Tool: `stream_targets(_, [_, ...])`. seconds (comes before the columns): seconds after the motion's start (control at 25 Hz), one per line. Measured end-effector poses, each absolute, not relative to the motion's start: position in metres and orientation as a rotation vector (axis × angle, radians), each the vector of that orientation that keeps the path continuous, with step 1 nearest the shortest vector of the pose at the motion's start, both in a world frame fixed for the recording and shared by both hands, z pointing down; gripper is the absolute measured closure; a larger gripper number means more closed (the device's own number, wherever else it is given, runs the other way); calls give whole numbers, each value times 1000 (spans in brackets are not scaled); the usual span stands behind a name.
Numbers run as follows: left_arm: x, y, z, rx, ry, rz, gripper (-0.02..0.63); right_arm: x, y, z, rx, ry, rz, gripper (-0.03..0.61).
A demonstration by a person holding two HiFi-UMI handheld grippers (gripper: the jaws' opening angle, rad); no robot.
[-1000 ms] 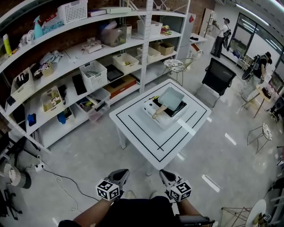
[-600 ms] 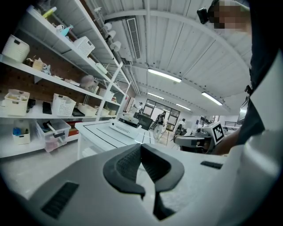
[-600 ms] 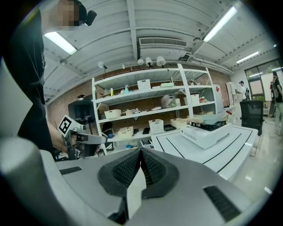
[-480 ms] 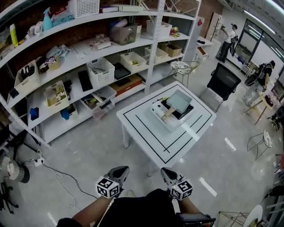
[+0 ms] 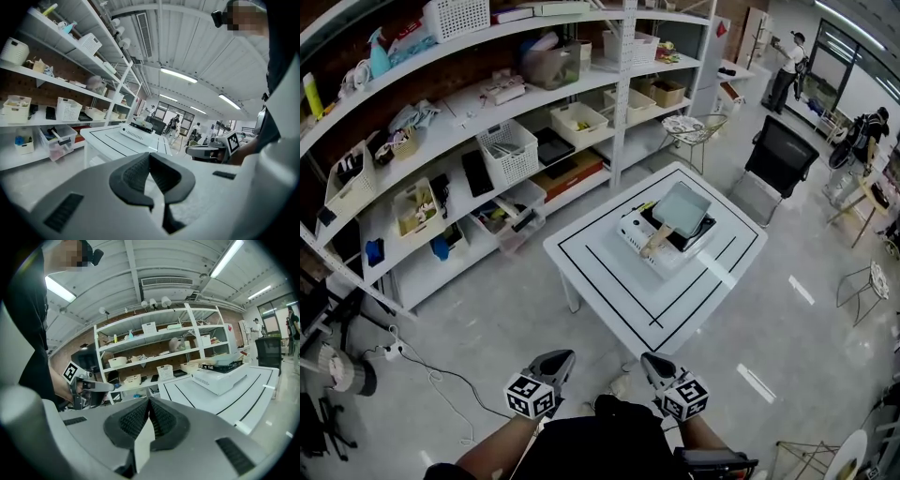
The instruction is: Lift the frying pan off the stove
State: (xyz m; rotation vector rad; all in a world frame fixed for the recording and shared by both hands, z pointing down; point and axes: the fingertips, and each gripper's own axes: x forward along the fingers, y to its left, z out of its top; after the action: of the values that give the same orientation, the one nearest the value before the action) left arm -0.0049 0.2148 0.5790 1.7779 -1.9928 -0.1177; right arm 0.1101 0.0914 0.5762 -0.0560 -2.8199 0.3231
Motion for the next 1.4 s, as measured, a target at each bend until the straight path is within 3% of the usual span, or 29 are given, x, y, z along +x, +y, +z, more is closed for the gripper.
stream_targets(0.48, [-49, 98, 563, 1863, -1941, -52, 606, 66, -7, 572, 0, -2865, 357, 554])
stream_targets(1.4, [-105, -21, 547, 1886, -1932, 149, 606, 89, -109, 573, 273, -2928, 386, 554])
